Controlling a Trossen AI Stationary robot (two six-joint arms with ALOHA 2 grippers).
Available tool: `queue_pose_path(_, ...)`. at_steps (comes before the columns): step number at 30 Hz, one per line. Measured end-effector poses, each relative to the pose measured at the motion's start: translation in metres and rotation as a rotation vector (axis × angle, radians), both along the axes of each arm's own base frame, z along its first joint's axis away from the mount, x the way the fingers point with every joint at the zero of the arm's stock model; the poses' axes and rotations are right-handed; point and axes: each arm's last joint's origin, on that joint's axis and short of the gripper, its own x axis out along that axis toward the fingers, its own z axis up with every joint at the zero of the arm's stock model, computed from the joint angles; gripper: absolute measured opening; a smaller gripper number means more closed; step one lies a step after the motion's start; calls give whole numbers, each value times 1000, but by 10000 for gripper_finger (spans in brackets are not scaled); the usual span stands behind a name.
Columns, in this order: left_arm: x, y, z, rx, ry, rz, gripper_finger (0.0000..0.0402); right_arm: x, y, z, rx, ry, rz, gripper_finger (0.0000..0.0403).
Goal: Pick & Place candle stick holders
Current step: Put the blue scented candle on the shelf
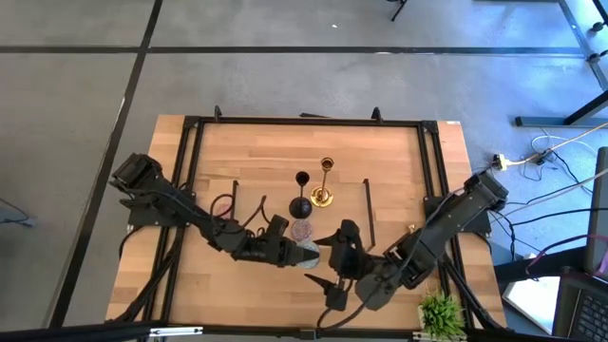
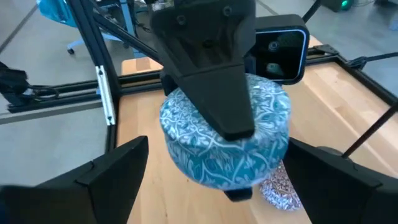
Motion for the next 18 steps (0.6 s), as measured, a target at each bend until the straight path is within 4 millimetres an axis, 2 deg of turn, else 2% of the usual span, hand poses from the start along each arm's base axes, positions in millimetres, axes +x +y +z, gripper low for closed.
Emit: queue_pose_path(18, 1, 2, 0, 1, -1, -3, 180, 13, -9, 5, -39, -50, 10, 366)
